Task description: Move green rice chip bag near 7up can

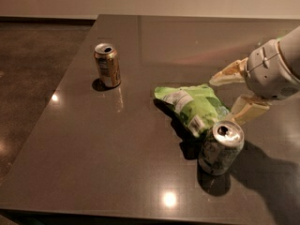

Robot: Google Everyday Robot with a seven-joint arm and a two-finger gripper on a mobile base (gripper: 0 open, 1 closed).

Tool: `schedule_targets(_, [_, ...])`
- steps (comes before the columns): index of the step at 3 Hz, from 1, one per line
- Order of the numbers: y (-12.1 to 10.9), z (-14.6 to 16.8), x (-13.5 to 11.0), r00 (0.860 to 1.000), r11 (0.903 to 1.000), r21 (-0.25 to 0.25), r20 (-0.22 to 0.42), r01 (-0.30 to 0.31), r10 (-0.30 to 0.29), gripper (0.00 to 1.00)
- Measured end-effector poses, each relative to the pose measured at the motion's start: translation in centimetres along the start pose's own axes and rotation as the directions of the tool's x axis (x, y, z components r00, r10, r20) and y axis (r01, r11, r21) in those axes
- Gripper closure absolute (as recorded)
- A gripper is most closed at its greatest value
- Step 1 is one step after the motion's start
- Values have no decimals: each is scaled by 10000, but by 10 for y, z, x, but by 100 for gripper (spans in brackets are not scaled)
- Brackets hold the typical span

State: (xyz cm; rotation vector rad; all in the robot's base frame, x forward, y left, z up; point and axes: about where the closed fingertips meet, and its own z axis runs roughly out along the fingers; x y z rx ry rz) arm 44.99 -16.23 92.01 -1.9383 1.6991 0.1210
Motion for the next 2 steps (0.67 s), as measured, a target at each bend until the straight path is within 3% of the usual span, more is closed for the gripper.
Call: schedule_targets(2, [0,0,-1,10000,10000,3,-8,18,-18,0])
